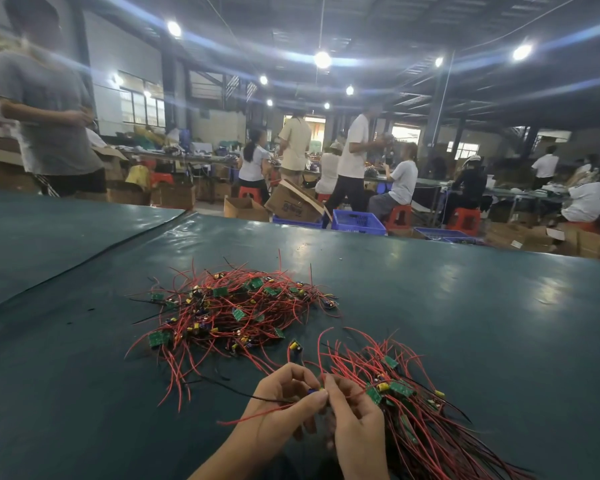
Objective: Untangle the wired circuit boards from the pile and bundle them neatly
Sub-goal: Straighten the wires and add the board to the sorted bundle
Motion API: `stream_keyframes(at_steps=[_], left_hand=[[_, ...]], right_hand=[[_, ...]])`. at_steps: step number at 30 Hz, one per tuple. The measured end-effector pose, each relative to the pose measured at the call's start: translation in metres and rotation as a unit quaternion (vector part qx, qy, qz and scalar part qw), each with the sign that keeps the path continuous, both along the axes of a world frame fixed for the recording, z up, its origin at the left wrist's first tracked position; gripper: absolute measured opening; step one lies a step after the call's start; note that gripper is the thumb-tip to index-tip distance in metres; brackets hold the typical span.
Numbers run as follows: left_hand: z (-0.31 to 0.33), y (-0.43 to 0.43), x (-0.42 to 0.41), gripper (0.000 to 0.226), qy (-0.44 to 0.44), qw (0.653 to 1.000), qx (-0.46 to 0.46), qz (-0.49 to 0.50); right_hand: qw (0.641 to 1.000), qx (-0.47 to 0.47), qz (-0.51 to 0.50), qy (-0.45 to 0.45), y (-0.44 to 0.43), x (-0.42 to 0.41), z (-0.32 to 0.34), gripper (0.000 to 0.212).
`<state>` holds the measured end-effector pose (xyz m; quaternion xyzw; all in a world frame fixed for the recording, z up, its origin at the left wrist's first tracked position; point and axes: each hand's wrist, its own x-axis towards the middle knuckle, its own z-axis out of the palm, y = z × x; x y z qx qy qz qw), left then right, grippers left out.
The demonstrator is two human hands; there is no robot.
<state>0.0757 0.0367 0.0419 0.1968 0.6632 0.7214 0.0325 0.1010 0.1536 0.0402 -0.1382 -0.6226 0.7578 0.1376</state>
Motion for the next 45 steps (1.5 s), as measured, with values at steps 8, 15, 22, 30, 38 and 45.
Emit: stream_keyframes(at_steps=[8,15,22,30,38,45], left_hand=[[0.000,0.000,0.000,0.023,-0.011,1.000,0.014,-0.021],[0.001,0.001,0.000,0.025,-0.008,1.000,0.015,0.005],[0.001,0.001,-0.002,0.027,-0.033,0.999,0.024,0.032],[-0.002,0.000,-0.006,0.014,-0.054,0.997,0.023,0.053],[-0.001,-0.001,-0.007,0.025,-0.071,0.996,0.014,0.053],[0.000,-0.002,-0.007,0.024,-0.060,0.997,0.014,0.042]], right_hand=[[0.996,-0.072,0.057,-0.019,0.002,0.004,0.010,0.034],[0.996,-0.083,0.007,-0.021,0.000,0.005,0.011,0.017],[0.994,-0.089,-0.016,-0.056,-0.002,0.004,0.010,0.017],[0.992,-0.089,0.023,-0.084,-0.005,0.004,0.012,0.011],[0.994,-0.057,0.026,-0.089,-0.004,0.004,0.013,0.011],[0.993,-0.071,0.031,-0.087,-0.003,0.003,0.010,0.011]])
